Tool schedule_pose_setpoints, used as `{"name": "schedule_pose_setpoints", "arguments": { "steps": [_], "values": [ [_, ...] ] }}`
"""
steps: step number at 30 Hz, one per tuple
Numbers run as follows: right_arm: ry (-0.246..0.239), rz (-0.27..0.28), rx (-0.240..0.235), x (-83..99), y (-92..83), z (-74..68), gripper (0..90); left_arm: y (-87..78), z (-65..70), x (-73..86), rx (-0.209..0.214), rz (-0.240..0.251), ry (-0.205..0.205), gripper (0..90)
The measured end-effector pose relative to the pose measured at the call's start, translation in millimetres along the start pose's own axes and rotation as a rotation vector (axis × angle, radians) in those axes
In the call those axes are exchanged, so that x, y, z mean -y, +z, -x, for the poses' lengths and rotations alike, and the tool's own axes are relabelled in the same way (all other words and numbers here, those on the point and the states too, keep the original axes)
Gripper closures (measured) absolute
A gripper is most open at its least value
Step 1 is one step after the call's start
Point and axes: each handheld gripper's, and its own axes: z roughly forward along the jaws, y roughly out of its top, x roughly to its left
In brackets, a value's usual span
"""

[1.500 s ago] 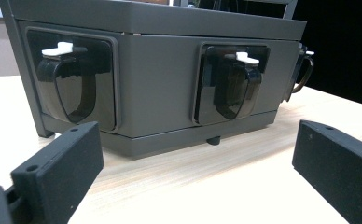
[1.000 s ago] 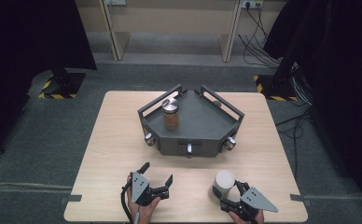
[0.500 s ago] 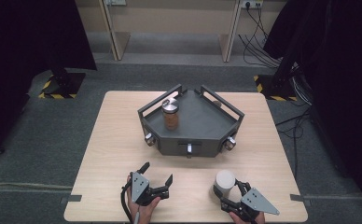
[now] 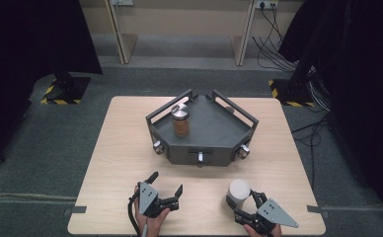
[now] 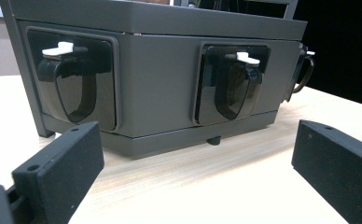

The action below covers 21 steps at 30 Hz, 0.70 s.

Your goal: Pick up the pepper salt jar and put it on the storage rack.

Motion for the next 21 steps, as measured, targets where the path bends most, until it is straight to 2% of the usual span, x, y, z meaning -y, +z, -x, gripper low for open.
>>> {"name": "schedule_pose_setpoints", "arguments": {
  "steps": [21],
  "values": [
    [0.028, 0.013, -0.009, -15.9, 6.2, 3.9, 35.7, -0.1, 0.4, 0.0, -0.002, -0.001, 0.000, 1.4]
  ]
}}
